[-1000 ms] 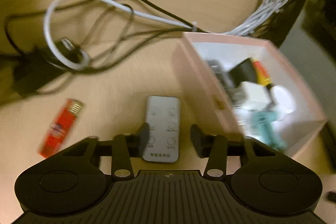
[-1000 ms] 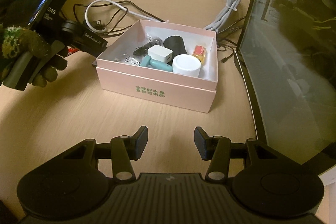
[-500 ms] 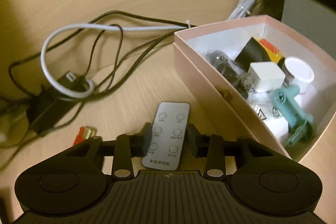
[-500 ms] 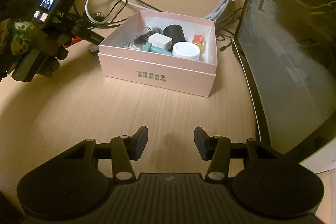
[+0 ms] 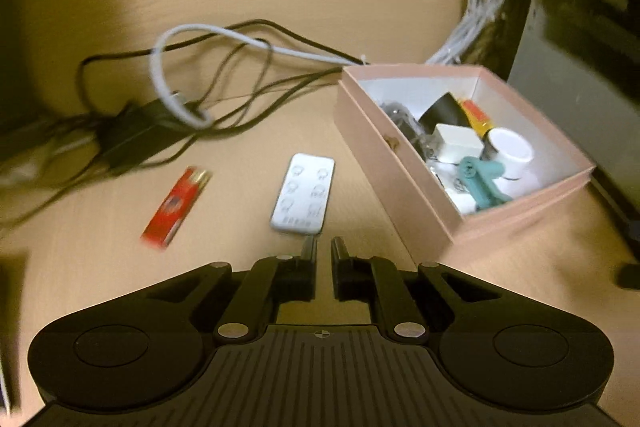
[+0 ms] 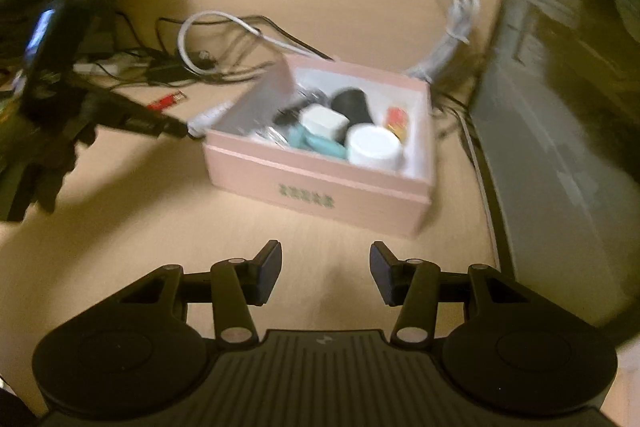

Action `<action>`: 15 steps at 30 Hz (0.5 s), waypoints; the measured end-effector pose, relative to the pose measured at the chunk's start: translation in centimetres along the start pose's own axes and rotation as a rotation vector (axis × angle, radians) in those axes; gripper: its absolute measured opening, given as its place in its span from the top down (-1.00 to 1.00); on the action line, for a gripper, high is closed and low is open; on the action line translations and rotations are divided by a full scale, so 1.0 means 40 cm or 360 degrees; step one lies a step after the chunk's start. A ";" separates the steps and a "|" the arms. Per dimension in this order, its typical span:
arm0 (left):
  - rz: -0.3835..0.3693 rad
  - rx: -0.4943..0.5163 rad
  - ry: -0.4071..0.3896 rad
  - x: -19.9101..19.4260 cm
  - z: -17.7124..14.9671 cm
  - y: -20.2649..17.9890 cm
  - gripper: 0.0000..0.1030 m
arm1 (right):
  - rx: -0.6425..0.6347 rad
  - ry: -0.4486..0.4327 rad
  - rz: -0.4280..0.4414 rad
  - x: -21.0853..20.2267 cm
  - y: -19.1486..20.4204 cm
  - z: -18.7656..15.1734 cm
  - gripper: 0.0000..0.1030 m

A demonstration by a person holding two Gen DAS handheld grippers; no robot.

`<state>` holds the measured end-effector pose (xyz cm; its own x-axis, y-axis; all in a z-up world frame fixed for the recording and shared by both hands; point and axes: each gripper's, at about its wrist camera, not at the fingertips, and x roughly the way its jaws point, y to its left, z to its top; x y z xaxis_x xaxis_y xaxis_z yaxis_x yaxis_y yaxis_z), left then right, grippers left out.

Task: Organize rigid objects
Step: 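Move both tools back toward the white remote and red lighter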

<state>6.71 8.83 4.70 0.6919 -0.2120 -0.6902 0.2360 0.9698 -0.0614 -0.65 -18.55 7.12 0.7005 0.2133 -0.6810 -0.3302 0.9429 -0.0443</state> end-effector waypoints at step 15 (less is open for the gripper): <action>0.0324 -0.0563 -0.0023 -0.228 -0.175 0.169 0.66 | -0.0276 -0.0100 0.0419 0.161 0.294 0.191 0.05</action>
<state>-2.78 18.16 5.55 0.7103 -0.0108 -0.7038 -0.1541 0.9733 -0.1704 4.82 -4.11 7.79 0.6126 0.4649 -0.6392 -0.6045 0.7966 0.0001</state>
